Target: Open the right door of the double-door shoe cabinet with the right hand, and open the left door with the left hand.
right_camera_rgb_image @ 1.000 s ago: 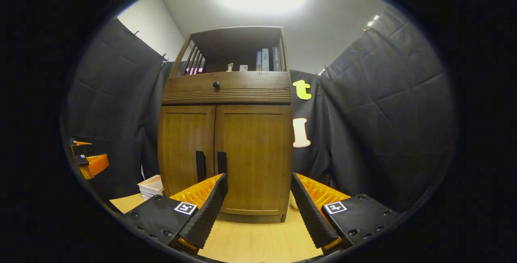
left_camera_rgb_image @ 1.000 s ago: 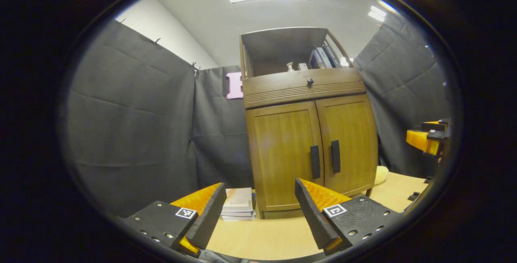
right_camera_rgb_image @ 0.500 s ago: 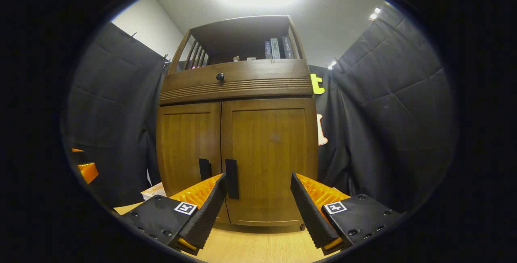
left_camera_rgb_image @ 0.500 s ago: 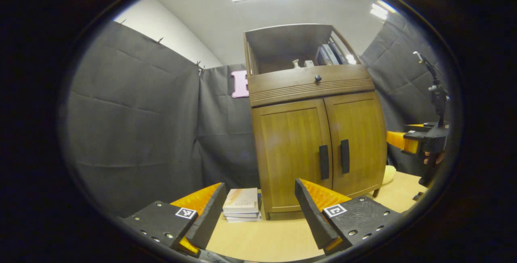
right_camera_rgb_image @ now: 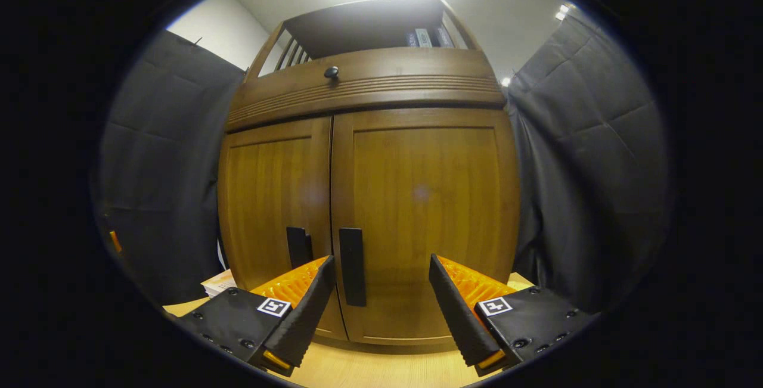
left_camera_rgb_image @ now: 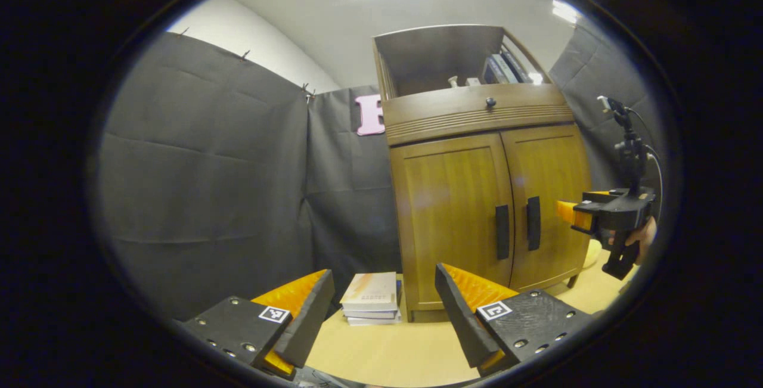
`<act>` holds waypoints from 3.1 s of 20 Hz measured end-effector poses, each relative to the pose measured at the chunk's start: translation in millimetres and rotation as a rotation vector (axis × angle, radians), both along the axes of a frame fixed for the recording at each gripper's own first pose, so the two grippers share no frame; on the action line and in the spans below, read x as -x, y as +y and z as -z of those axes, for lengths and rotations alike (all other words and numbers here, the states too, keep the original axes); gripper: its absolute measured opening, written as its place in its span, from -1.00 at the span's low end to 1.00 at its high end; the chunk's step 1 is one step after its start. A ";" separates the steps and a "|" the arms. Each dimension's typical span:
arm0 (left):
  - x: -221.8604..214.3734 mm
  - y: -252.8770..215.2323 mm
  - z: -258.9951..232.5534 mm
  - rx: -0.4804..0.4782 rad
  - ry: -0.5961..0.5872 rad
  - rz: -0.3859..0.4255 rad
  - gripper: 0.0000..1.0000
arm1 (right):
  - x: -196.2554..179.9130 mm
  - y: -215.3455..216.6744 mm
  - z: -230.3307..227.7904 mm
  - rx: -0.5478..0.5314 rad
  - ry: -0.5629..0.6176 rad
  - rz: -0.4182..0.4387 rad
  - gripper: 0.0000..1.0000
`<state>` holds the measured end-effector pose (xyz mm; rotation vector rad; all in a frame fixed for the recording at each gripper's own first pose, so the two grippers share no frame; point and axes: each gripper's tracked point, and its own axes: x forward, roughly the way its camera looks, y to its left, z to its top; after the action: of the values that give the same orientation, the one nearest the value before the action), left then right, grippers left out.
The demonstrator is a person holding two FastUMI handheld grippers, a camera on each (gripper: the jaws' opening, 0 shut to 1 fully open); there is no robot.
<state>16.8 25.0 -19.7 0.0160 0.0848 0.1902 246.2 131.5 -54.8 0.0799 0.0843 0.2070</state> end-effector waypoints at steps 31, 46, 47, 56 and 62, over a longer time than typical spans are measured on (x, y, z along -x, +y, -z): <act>1.8 9.3 -3.4 -0.047 0.025 -0.084 1.00 | -33.9 43.4 42.4 -0.032 0.118 -0.072 -0.72; -25.1 -9.6 -8.8 -0.015 -0.051 0.093 1.00 | 68.7 -43.8 29.0 -0.025 0.139 -0.022 -0.75; -25.6 -11.2 -9.0 -0.014 -0.053 0.104 1.00 | 73.2 -50.2 28.4 -0.024 0.142 -0.015 -0.72; -33.6 -21.3 -12.5 0.011 -0.074 0.201 0.95 | 108.7 -120.3 29.3 0.013 0.143 0.089 -0.77; -38.3 -23.0 -17.3 0.021 -0.078 0.245 0.89 | 117.9 -167.8 29.8 0.039 0.144 0.170 -0.78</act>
<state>55.1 2.0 -2.4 -0.0020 0.0062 -0.0546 128.3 -36.2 -84.6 0.0628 0.2237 0.0298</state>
